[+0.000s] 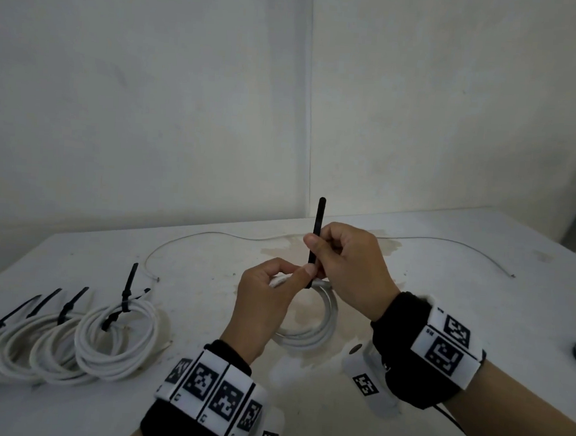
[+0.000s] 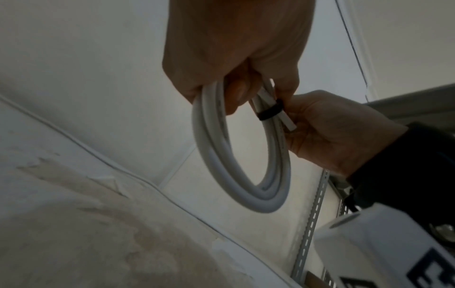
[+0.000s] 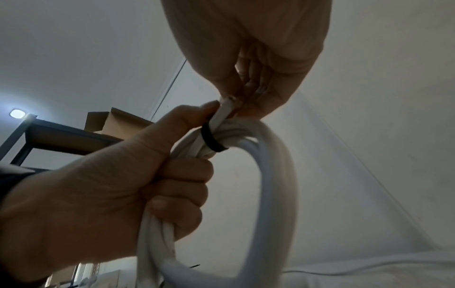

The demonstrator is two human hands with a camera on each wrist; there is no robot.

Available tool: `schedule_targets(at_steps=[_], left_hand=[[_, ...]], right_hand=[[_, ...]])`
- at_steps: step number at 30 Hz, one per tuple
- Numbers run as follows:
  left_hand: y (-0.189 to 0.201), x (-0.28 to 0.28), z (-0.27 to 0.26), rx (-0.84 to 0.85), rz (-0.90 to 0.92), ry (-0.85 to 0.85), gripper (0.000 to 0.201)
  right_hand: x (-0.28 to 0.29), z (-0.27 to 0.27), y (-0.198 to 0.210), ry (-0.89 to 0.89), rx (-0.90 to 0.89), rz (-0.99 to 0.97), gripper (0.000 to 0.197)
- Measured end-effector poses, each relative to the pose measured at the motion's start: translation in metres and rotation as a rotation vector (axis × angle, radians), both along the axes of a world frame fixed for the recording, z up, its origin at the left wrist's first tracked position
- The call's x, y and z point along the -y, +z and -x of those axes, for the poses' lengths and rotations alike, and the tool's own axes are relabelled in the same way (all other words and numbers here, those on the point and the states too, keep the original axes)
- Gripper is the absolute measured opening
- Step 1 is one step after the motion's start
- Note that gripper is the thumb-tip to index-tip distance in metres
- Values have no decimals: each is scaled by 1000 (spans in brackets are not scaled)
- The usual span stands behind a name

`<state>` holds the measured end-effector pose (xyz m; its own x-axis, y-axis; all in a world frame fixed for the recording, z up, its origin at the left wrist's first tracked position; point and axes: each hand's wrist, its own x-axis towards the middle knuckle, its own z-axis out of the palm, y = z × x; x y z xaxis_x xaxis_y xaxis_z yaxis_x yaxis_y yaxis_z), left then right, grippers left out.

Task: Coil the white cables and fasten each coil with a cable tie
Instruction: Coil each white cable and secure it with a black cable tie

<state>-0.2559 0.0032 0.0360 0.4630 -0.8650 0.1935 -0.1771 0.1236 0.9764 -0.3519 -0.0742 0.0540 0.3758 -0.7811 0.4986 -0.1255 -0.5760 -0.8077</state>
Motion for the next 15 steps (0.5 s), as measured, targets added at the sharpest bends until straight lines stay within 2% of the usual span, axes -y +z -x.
schedule_targets(at_steps=[4, 6, 8, 10, 15], left_hand=[[4, 1, -2, -31, -21, 36, 20], [6, 0, -5, -57, -32, 48, 18], [8, -1, -11, -79, -43, 59, 19], [7, -2, -20, -77, -60, 76, 22], [3, -9, -43, -200, -128, 62, 32]], right_hand=[[4, -1, 4, 107, 31, -127, 29], [3, -2, 1, 194, -66, -181, 26], [-2, -3, -6, 304, -157, -243, 32], [-10, -5, -11, 392, -157, -304, 38], [-13, -20, -21, 404, -150, -311, 35]])
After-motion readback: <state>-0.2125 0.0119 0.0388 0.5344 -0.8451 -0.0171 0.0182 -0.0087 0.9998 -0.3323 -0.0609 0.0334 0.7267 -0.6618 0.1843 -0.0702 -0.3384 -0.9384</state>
